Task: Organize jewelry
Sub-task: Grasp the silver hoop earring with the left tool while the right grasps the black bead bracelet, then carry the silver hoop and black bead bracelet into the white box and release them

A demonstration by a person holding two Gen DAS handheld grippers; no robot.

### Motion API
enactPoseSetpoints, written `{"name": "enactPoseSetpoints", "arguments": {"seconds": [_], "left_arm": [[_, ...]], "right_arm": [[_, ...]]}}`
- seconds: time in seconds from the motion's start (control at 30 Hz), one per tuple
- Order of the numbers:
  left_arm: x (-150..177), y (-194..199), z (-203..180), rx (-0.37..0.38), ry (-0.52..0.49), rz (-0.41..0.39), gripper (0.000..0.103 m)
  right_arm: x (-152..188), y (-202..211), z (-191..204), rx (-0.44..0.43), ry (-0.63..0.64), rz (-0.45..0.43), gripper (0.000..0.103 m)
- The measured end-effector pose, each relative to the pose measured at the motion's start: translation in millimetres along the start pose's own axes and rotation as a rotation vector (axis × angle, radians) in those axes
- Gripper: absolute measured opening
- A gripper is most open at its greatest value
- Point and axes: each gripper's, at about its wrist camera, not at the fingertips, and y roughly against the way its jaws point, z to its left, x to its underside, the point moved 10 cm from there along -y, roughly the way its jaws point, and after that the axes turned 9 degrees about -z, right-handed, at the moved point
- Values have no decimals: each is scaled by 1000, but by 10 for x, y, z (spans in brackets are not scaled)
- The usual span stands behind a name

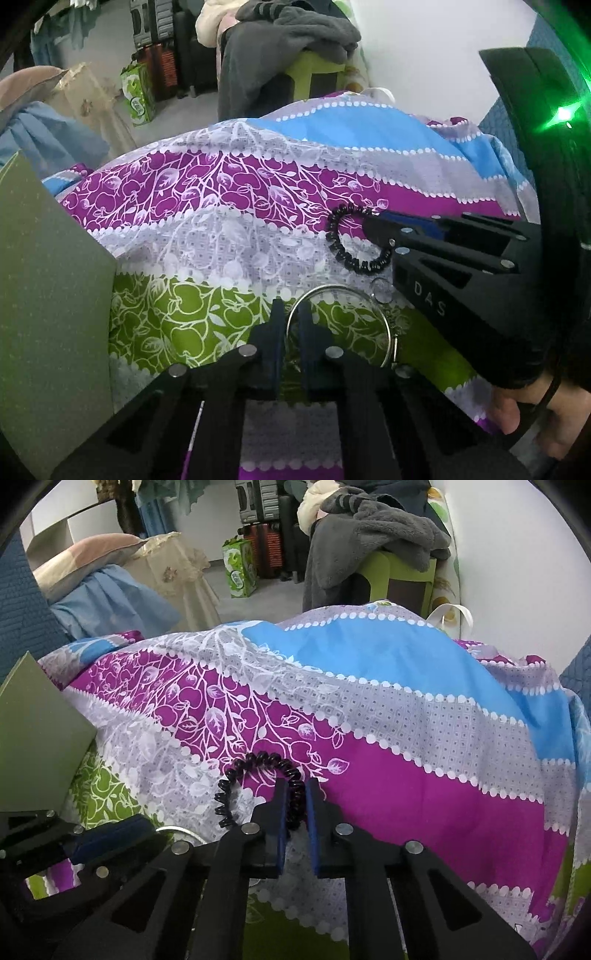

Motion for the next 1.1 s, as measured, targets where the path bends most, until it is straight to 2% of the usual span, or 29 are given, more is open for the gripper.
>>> {"name": "enactPoseSetpoints", "arguments": {"seconds": [0.3, 0.5, 1.1], "left_arm": [[17, 66, 53, 17, 46, 14, 1], [-15, 253, 85, 27, 65, -5, 1], [-9, 930, 88, 46, 43, -73, 0]], "right_arm": [[-111, 162, 27, -2, -7, -39, 7], [-113, 334, -44, 23, -46, -54, 7], [356, 1145, -22, 86, -214, -38, 7]]}}
